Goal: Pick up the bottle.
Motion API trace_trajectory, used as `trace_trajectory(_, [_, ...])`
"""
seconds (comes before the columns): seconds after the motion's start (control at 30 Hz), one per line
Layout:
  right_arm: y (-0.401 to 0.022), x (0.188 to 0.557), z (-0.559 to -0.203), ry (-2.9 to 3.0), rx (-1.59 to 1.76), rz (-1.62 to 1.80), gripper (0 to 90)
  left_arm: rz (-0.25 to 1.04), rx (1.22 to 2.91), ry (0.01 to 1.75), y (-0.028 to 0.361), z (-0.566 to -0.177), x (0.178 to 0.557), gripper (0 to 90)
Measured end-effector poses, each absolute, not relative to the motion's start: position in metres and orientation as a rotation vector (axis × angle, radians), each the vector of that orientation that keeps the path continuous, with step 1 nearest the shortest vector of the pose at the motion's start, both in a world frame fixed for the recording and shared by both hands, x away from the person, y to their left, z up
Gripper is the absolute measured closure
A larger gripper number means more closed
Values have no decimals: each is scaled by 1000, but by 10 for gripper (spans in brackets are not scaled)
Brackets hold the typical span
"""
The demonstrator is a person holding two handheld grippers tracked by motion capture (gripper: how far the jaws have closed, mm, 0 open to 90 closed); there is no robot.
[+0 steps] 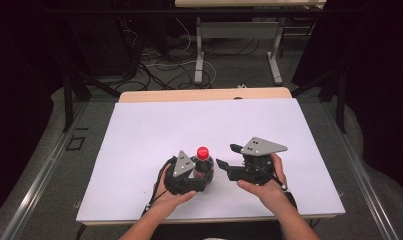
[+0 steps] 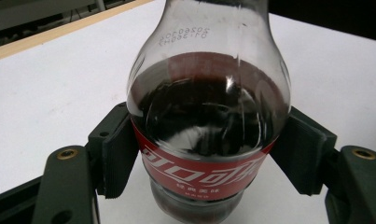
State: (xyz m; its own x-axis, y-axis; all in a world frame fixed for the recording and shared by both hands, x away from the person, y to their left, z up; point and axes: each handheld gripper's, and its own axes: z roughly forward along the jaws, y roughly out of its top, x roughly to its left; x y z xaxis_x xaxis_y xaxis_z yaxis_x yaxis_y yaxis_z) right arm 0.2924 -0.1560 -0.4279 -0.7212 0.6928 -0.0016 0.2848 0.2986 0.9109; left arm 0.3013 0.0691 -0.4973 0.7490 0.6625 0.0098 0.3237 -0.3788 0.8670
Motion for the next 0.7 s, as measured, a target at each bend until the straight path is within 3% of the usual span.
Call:
trace_trajectory(0.4, [-125, 293, -422, 2117, 868, 1479, 535, 455, 2007, 771, 59, -499, 301, 301])
trace_trajectory(0.7, [-111, 293, -427, 2078, 854, 1441, 559, 445, 2007, 770, 58, -501, 299, 301])
